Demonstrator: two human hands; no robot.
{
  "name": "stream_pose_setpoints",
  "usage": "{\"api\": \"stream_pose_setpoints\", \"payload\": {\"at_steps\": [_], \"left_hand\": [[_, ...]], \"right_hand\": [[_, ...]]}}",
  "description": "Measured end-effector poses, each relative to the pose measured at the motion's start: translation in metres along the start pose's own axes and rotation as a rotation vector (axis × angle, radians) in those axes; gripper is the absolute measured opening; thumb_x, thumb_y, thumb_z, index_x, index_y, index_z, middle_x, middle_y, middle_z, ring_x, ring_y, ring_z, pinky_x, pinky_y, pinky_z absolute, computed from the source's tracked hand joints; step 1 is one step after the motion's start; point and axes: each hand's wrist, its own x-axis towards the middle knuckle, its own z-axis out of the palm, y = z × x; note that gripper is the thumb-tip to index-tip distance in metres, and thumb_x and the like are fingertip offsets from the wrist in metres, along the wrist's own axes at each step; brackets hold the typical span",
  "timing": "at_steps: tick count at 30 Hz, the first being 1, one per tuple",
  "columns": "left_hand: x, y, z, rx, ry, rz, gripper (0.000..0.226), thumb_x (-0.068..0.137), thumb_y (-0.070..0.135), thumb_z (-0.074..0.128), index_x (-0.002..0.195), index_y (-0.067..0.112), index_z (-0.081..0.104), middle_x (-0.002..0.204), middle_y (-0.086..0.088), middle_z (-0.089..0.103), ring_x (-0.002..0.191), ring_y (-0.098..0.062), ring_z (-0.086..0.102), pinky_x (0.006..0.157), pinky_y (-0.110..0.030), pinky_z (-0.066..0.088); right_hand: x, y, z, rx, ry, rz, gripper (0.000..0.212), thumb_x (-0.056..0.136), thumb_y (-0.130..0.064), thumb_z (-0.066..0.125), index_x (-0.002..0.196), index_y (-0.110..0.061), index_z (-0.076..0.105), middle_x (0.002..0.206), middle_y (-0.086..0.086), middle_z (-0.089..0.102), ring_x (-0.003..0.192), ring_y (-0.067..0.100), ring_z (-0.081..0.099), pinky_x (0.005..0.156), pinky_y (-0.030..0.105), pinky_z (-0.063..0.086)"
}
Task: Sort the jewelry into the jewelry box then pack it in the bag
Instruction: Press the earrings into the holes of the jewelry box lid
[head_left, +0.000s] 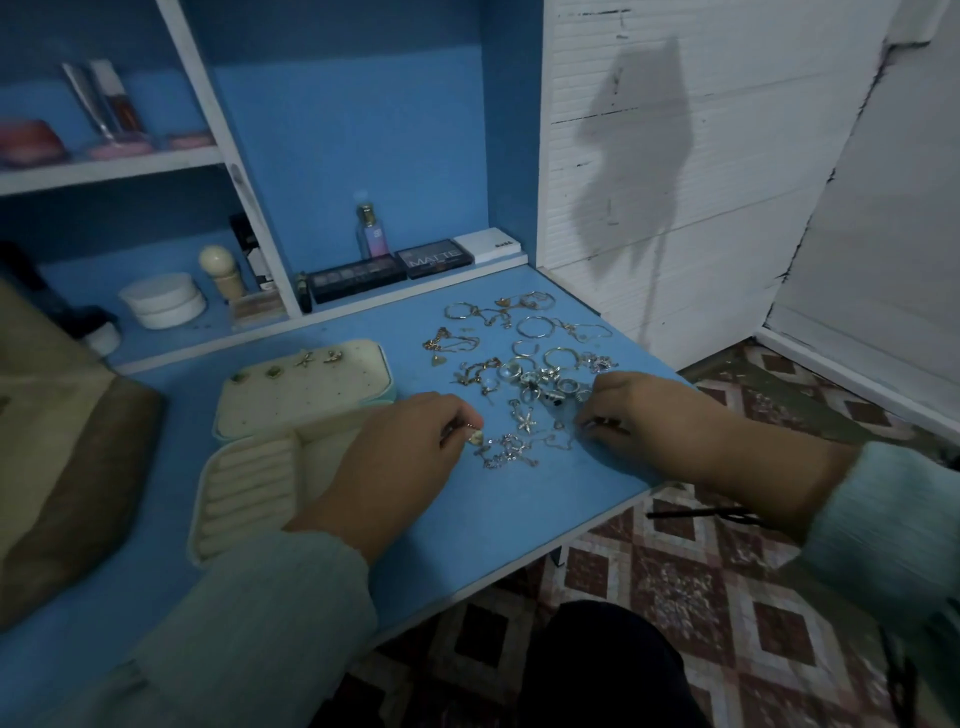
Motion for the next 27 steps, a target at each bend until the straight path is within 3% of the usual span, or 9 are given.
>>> {"api": "stream_pose_setpoints", "payload": {"at_steps": [6, 13, 18, 20, 27], "left_hand": [[-0.001, -0.001, 0.0, 0.002, -0.021, -0.009, 0.016, 0.092, 0.022, 0.053, 0.1, 0.028, 0.066, 0.099, 0.013, 0.064, 0.088, -0.002, 0.057, 0.079, -0.016, 0.042], [-0.002, -0.003, 0.002, -0.012, -0.036, -0.04, 0.017, 0.093, 0.026, 0.052, 0.104, 0.032, 0.064, 0.094, 0.014, 0.064, 0.083, -0.002, 0.058, 0.072, -0.01, 0.04], [-0.003, -0.002, 0.001, -0.008, -0.032, -0.041, 0.02, 0.094, 0.027, 0.052, 0.11, 0.032, 0.063, 0.098, 0.014, 0.065, 0.083, 0.0, 0.056, 0.067, -0.002, 0.036], [-0.002, -0.001, 0.001, -0.002, -0.024, -0.038, 0.022, 0.094, 0.028, 0.052, 0.113, 0.031, 0.062, 0.101, 0.015, 0.065, 0.084, 0.004, 0.054, 0.065, 0.0, 0.035], [-0.003, 0.0, -0.001, 0.041, -0.002, -0.039, 0.028, 0.094, 0.028, 0.052, 0.12, 0.028, 0.062, 0.111, 0.011, 0.067, 0.1, -0.003, 0.059, 0.082, -0.009, 0.032]], "right_hand": [[0.003, -0.012, -0.002, 0.115, 0.055, -0.026, 0.019, 0.088, -0.018, 0.06, 0.103, -0.014, 0.071, 0.091, -0.006, 0.053, 0.082, 0.007, 0.048, 0.08, 0.024, 0.043], [0.004, 0.0, -0.004, 0.149, 0.129, 0.131, 0.02, 0.087, -0.012, 0.062, 0.104, -0.013, 0.071, 0.106, 0.002, 0.066, 0.089, 0.012, 0.057, 0.079, 0.014, 0.037], [0.0, 0.005, -0.014, 0.099, -0.054, 0.135, 0.017, 0.087, -0.018, 0.063, 0.101, -0.018, 0.072, 0.092, -0.011, 0.059, 0.077, -0.001, 0.05, 0.075, 0.01, 0.038], [0.0, 0.002, -0.015, 0.047, -0.131, 0.099, 0.017, 0.087, -0.019, 0.063, 0.102, -0.02, 0.071, 0.09, -0.014, 0.053, 0.08, 0.001, 0.049, 0.081, 0.017, 0.043], [0.015, -0.009, -0.011, 0.073, -0.035, 0.044, 0.019, 0.087, -0.016, 0.061, 0.103, -0.018, 0.071, 0.09, -0.011, 0.051, 0.083, 0.004, 0.046, 0.081, 0.017, 0.038]]}}
